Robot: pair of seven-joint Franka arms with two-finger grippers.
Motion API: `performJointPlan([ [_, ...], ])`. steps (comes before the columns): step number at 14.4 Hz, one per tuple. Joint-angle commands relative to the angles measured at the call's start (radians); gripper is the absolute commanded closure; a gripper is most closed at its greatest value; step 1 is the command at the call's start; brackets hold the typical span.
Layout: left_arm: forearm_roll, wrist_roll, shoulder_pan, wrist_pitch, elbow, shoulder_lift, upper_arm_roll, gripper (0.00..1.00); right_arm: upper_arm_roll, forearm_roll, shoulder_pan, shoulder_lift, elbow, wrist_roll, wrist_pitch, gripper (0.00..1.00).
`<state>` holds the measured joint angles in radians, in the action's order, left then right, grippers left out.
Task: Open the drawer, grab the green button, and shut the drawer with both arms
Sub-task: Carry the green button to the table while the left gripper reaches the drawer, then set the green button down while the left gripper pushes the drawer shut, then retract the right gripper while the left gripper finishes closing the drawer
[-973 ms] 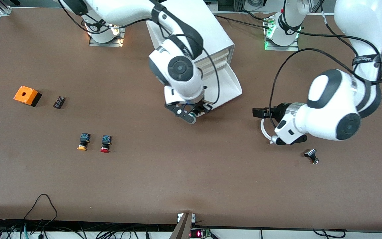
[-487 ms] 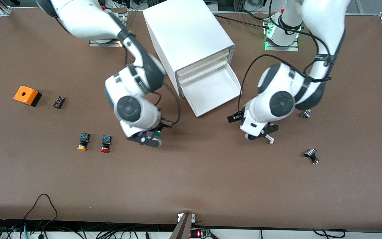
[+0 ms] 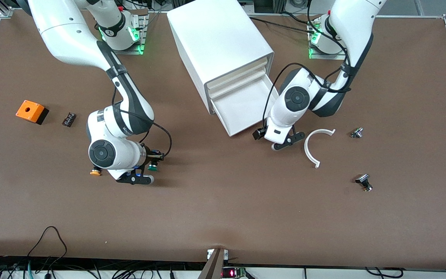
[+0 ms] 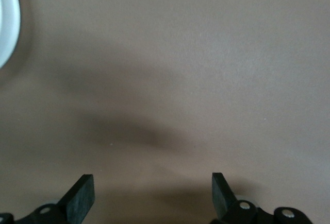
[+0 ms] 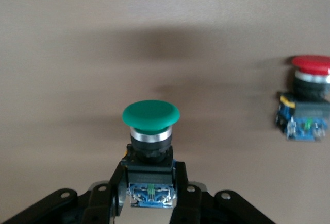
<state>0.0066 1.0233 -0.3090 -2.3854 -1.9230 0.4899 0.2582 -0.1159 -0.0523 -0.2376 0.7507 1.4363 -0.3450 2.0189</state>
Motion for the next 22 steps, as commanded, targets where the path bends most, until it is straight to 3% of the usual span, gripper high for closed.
performJointPlan([
  [1, 0.035, 0.049, -0.015, -0.034, -0.008, 0.013, -0.005, 0.0, 0.008, -0.004, 0.009, -0.054, 0.145, 0.058, 0.115, 1.0],
  [3, 0.03, 0.055, -0.035, -0.029, -0.01, 0.025, -0.001, 0.0, 0.01, -0.004, 0.017, -0.036, 0.15, 0.06, 0.142, 1.0],
  [4, 0.023, 0.061, -0.042, -0.024, -0.01, 0.027, 0.001, 0.0, 0.008, -0.006, 0.018, -0.037, 0.144, 0.055, 0.133, 0.91],
  [5, 0.015, 0.063, -0.053, -0.021, -0.014, 0.024, 0.003, 0.0, 0.008, -0.008, 0.018, -0.039, 0.142, 0.044, 0.13, 0.58],
  [6, 0.009, 0.067, -0.056, -0.017, -0.021, 0.021, 0.028, 0.0, 0.008, -0.008, 0.017, -0.04, 0.142, 0.044, 0.13, 0.1],
  [7, 0.006, 0.072, -0.045, -0.014, -0.022, 0.019, 0.062, 0.0, 0.008, -0.008, 0.017, -0.044, 0.141, 0.052, 0.129, 0.0],
  [15, -0.082, 0.089, -0.039, 0.008, -0.067, 0.026, 0.191, 0.0, 0.015, 0.005, 0.075, -0.187, 0.075, 0.064, -0.011, 0.0],
  [22, -0.146, 0.087, -0.045, 0.009, -0.088, 0.027, 0.24, 0.0, 0.116, 0.014, 0.077, -0.343, 0.073, 0.195, -0.011, 0.0],
])
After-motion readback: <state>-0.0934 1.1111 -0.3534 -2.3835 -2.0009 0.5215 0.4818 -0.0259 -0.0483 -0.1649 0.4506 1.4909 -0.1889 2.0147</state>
